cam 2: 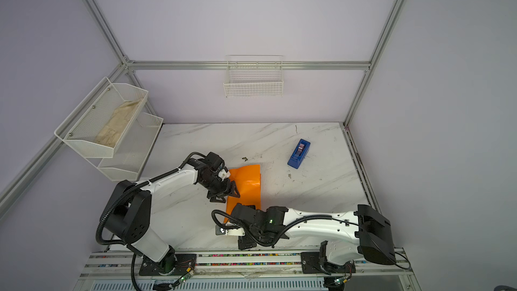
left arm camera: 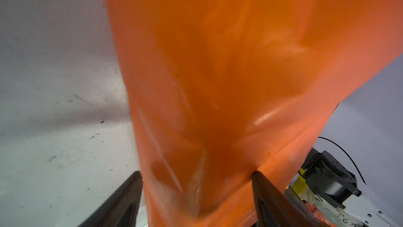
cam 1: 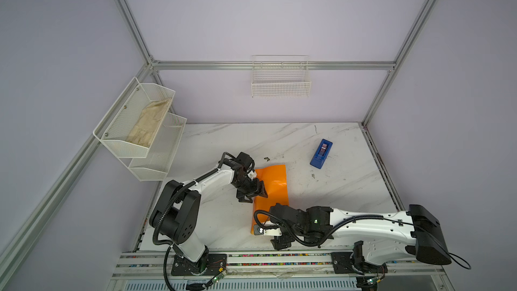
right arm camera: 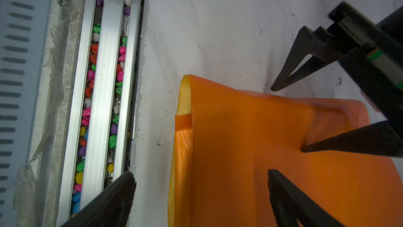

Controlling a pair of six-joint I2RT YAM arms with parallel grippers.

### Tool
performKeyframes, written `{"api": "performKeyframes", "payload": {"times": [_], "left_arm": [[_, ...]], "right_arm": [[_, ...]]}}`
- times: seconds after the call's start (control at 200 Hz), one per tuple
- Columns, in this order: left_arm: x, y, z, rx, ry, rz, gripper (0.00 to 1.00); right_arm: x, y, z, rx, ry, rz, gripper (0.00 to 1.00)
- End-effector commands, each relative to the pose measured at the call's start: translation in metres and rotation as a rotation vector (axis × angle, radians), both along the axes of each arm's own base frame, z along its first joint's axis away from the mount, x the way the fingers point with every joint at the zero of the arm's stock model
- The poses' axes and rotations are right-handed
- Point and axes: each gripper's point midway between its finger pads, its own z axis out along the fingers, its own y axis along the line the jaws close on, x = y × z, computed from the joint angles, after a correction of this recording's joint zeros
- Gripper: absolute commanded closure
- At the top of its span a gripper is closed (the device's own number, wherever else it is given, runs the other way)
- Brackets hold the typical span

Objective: Wrap a gift box in wrapping paper
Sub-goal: Move the gift box onto the wrapping paper.

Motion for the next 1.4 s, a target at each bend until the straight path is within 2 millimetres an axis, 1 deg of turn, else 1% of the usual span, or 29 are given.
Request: {"api": "performKeyframes", "payload": {"times": [0.0,0.24,0.45,0.635,1.005,1.09,1.165,1.235,1.3,1.345,1.38,1.385,1.395], "left_arm": [[-0.015,0.011,-0.013,0.063,0.056,-0.020,0.23],[-0.015,0.012,-0.012,0.062,0.054,-0.020,0.23],[-0.016,0.011,-0.007,0.054,0.049,-0.022,0.23],[-0.017,0.009,-0.001,0.036,0.045,-0.022,0.23],[-0.017,0.010,0.006,0.034,0.034,-0.019,0.23],[-0.017,0.010,0.006,0.034,0.037,-0.017,0.23],[-0.018,0.011,0.001,0.044,0.049,-0.018,0.23],[-0.020,0.014,-0.006,0.064,0.064,-0.019,0.23],[-0.022,0.016,-0.011,0.078,0.073,-0.019,0.23],[-0.023,0.018,-0.014,0.090,0.079,-0.018,0.23],[-0.024,0.019,-0.015,0.094,0.080,-0.018,0.23],[-0.024,0.019,-0.016,0.096,0.081,-0.018,0.23],[-0.024,0.020,-0.016,0.097,0.081,-0.018,0.23]], "right_arm": [[0.008,-0.006,-0.013,-0.073,-0.082,0.027,0.03],[0.019,-0.010,-0.020,-0.111,-0.155,0.022,0.03],[0.025,-0.006,-0.013,-0.096,-0.184,0.004,0.03],[0.032,-0.006,-0.018,-0.119,-0.216,-0.010,0.03],[0.046,0.004,-0.008,-0.088,-0.292,-0.037,0.03],[0.048,0.005,-0.006,-0.083,-0.299,-0.042,0.03],[0.046,0.005,-0.006,-0.078,-0.285,-0.046,0.03],[0.041,0.007,0.001,-0.048,-0.249,-0.042,0.03],[0.033,0.011,0.015,0.002,-0.205,-0.025,0.03],[0.024,0.014,0.025,0.039,-0.165,-0.002,0.03],[0.018,0.016,0.026,0.052,-0.129,0.011,0.03],[0.016,0.017,0.033,0.072,-0.120,0.015,0.03],[0.014,0.017,0.038,0.087,-0.113,0.017,0.03]]}}
